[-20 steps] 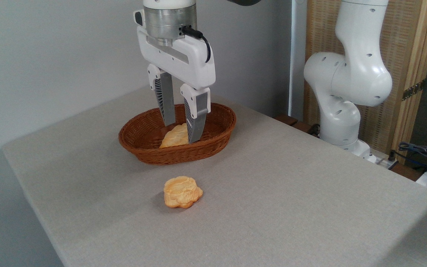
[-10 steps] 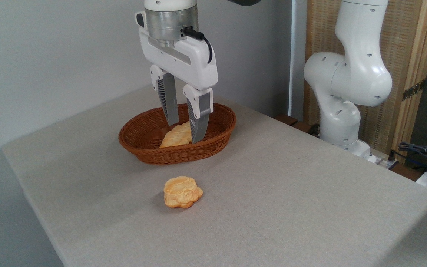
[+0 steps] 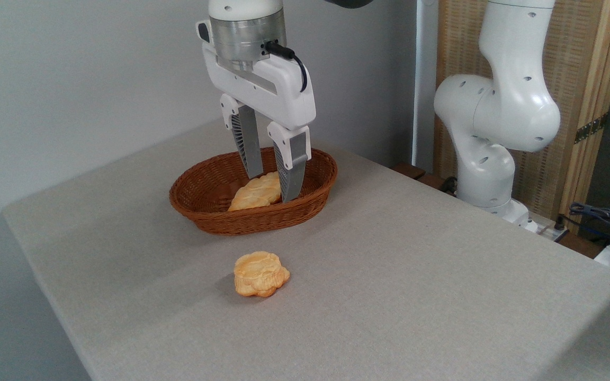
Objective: Put bread into the basket
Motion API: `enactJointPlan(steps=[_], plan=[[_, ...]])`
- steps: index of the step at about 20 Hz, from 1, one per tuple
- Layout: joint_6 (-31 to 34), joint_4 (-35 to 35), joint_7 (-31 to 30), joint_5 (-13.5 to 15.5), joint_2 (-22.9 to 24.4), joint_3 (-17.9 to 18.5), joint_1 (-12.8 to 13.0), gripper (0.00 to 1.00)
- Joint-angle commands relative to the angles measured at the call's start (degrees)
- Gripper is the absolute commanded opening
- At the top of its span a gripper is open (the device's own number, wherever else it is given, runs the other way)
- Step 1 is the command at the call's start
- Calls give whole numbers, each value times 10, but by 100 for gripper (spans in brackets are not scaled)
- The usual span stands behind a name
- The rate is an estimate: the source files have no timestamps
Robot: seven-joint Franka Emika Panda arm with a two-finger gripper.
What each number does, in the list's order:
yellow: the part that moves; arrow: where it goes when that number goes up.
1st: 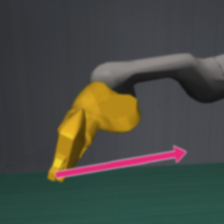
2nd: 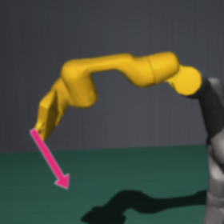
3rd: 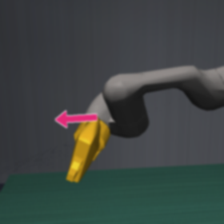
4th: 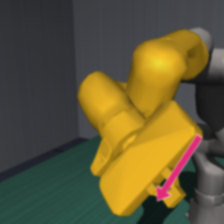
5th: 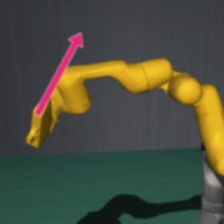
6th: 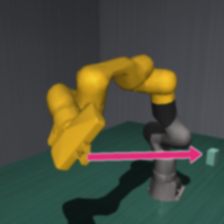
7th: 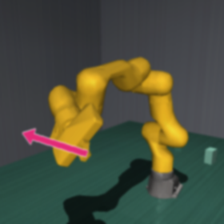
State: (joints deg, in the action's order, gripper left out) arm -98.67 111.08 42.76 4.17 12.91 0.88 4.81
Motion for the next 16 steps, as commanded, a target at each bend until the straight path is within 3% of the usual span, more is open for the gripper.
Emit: enactJointPlan(steps=[1,6,11,16], plan=[[8,-3,12,-7,-2,3,5,100],[-8,17,13,-7,-5,-2,7,100],[-120,87,12,-7,-4,-1,7,100],[-182,116,14,-7,-26,2,6,100]])
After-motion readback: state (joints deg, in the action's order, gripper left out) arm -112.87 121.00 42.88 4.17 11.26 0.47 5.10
